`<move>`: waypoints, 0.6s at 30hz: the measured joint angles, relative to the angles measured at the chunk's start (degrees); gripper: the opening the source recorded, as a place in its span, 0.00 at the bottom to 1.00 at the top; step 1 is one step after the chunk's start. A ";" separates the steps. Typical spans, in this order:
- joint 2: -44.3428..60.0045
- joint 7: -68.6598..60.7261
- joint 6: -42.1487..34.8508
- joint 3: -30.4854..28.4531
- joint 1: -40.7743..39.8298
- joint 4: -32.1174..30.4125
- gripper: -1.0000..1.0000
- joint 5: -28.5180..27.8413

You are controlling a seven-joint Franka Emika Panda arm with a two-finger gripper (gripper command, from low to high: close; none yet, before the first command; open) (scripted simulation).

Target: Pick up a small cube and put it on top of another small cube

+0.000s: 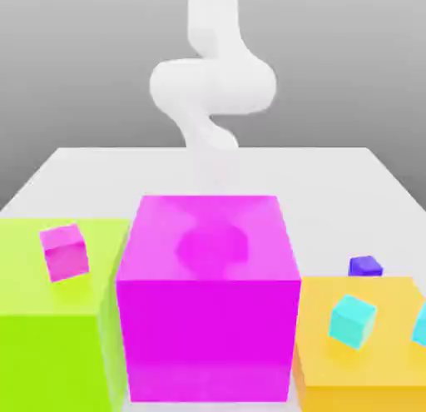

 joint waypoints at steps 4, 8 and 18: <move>8.13 7.82 5.57 8.76 0.31 -5.32 0.50 -0.80; 16.01 15.64 10.98 16.92 1.08 -10.47 0.50 -1.93; 38.64 38.66 25.70 35.10 8.08 -24.09 0.50 -7.22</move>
